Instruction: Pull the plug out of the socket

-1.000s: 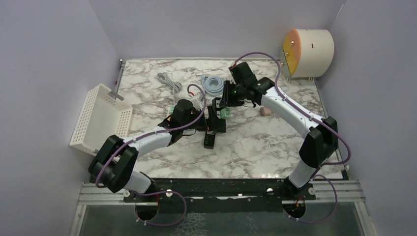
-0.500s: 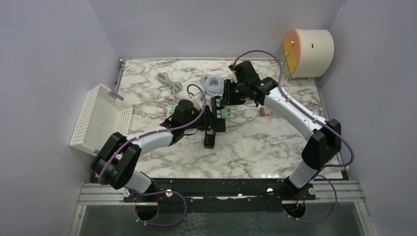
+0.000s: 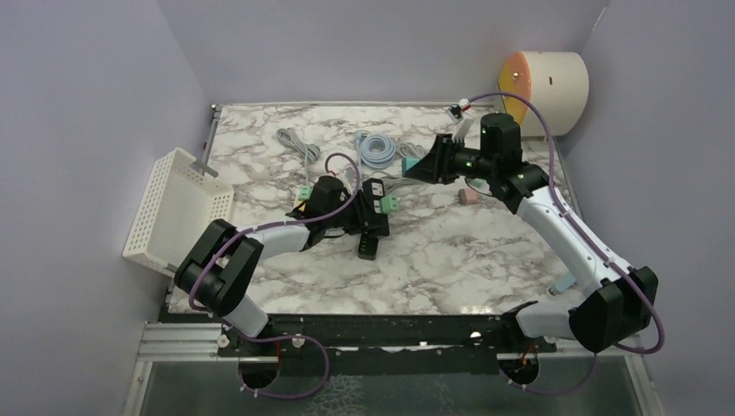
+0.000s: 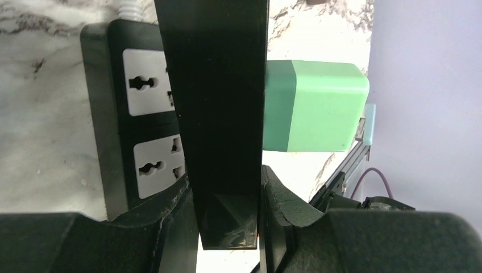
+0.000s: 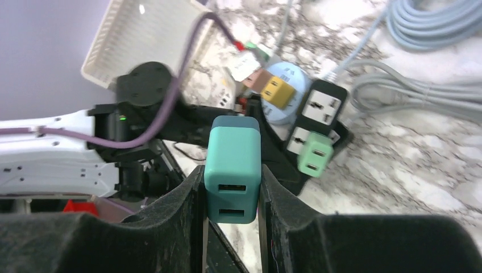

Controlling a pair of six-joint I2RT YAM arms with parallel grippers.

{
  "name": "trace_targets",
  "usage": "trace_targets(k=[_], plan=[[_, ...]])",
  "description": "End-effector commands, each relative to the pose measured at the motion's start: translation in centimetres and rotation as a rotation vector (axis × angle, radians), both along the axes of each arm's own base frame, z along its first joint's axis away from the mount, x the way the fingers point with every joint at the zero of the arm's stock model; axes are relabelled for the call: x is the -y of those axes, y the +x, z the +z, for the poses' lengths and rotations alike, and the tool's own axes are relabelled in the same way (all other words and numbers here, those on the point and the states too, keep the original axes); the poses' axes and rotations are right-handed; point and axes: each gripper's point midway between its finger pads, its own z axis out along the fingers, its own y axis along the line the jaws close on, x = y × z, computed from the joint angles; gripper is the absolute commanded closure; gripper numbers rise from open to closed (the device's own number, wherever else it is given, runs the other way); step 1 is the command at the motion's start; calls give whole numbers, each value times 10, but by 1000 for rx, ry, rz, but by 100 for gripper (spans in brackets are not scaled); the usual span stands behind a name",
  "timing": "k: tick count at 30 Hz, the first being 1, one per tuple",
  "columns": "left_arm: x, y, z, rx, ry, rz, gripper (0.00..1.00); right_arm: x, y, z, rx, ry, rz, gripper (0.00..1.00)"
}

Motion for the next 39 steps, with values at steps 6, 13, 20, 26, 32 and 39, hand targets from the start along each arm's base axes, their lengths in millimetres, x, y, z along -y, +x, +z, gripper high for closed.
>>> trace_targets(k=[6,13,20,26,32,39], plan=[[9,26,43,170,10,-32,100,80,40,-103,-312,27,-195,99],[11,28,49,204,14,-54,100,90,-8,-205,-593,42,-193,99],[11,31,52,223,38,-67,100,96,-29,-246,-699,7,-230,93],[11,31,54,229,43,-73,100,109,-19,-247,-659,-79,-301,39],[11,30,54,227,48,-81,100,124,1,-223,-541,-172,-350,31],[19,27,53,229,58,-101,100,114,29,-132,-252,-81,-305,31]])
